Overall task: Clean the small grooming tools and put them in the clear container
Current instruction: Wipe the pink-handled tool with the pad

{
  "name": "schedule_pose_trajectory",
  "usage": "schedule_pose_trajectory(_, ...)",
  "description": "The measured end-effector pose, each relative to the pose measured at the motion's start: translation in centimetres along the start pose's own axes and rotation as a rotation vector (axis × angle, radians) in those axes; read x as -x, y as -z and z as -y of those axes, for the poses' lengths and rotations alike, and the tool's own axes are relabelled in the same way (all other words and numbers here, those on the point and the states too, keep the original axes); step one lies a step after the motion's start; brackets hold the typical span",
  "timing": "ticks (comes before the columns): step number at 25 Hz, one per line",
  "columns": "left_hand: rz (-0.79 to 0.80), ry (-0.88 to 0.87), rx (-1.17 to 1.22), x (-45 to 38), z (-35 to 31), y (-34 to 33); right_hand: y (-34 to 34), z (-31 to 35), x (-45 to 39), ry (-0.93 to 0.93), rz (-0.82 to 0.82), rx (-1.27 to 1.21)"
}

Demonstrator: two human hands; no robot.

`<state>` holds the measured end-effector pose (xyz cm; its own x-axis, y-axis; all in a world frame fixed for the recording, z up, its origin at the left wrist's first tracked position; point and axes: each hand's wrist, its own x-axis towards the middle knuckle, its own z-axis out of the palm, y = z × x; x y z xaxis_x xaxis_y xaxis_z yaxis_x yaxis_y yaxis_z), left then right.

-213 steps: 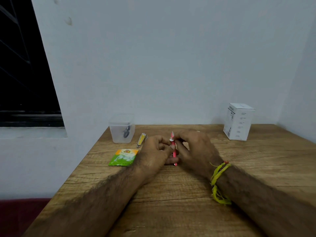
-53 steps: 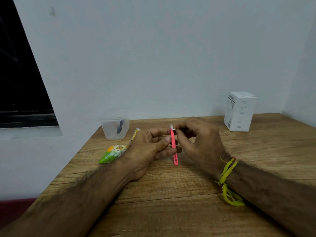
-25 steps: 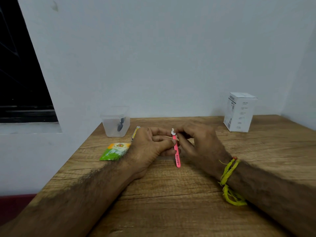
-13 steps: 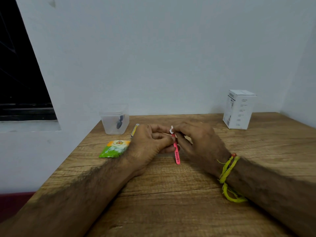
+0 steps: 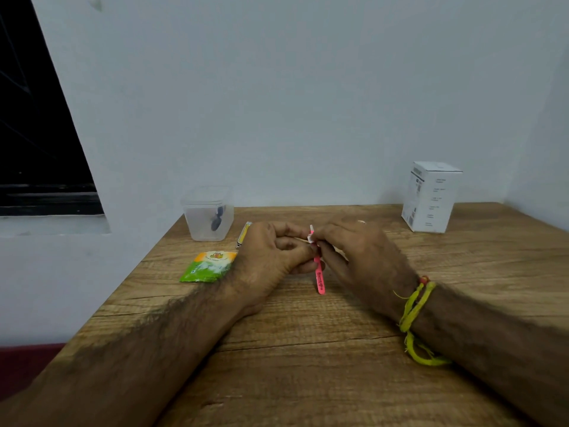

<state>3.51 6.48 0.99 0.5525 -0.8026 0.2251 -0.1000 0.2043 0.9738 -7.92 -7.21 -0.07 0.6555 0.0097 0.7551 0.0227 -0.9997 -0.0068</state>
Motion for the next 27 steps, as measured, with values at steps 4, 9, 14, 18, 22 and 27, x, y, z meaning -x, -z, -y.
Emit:
schedule_pose_trajectory(4,0.009,-0.006,0.006,0.0,0.0,0.2,0.1,0.1,0.0,0.001,0.005,0.001)
schedule_pose_trajectory(9,-0.012,0.044,0.053,-0.3,-0.1,0.2,0.2,-0.2,-0.1,0.026,0.003,-0.074)
schedule_pose_trajectory(14,-0.068,0.051,0.024,-0.3,-0.3,0.2,0.5,0.0,0.1,0.088,0.056,-0.084)
schedule_pose_trajectory(18,-0.102,0.061,-0.006,-0.6,-0.1,0.5,0.2,0.3,-0.2,0.09,0.058,-0.056)
schedule_pose_trajectory(22,-0.103,0.08,0.003,-0.7,0.0,0.4,0.6,0.4,-0.1,0.094,0.083,0.02)
schedule_pose_trajectory(27,-0.123,0.069,-0.004,-0.9,0.1,0.4,0.6,0.9,-0.1,0.093,0.102,0.065)
